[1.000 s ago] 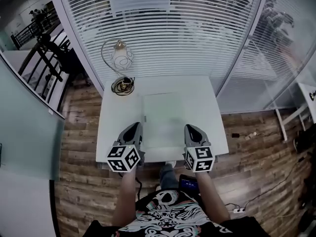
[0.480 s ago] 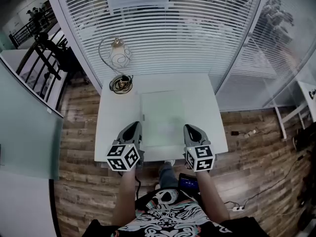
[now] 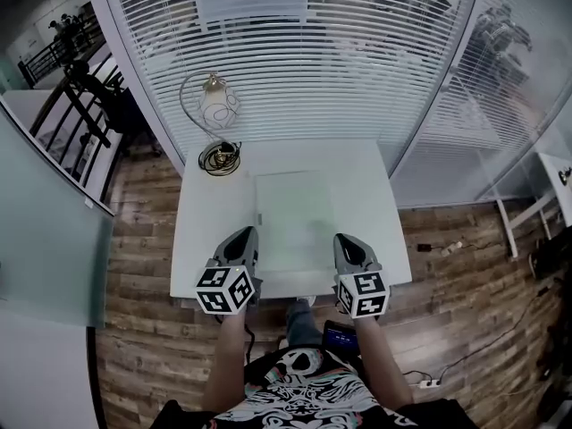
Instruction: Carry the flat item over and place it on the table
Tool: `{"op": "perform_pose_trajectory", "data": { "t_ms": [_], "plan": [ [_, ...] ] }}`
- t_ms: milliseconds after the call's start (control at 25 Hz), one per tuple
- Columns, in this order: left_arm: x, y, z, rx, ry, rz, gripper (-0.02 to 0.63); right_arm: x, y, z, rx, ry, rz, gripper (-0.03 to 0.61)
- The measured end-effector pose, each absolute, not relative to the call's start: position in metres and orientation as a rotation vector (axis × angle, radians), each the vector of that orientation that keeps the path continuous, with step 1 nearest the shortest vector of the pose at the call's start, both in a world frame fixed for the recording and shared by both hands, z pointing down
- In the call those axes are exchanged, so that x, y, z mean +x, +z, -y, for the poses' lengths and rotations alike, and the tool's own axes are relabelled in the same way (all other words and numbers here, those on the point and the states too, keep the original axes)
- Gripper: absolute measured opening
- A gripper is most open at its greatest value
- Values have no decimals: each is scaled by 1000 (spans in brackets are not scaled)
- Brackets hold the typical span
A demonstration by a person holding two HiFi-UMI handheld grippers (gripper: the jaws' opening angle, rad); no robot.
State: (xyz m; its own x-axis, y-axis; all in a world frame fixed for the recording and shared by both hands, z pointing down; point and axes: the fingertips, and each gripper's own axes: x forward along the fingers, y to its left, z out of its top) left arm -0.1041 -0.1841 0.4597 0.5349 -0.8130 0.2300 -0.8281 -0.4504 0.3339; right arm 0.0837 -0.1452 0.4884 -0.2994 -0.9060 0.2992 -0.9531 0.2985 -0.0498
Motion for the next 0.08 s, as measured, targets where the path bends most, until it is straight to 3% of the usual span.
{"op": "perform_pose_trajectory", "data": {
  "t_ms": [80],
  "plan": [
    [-102,462,183,2375,65,1333,8,85,491,145,1720,331,2344,5]
  ]
}}
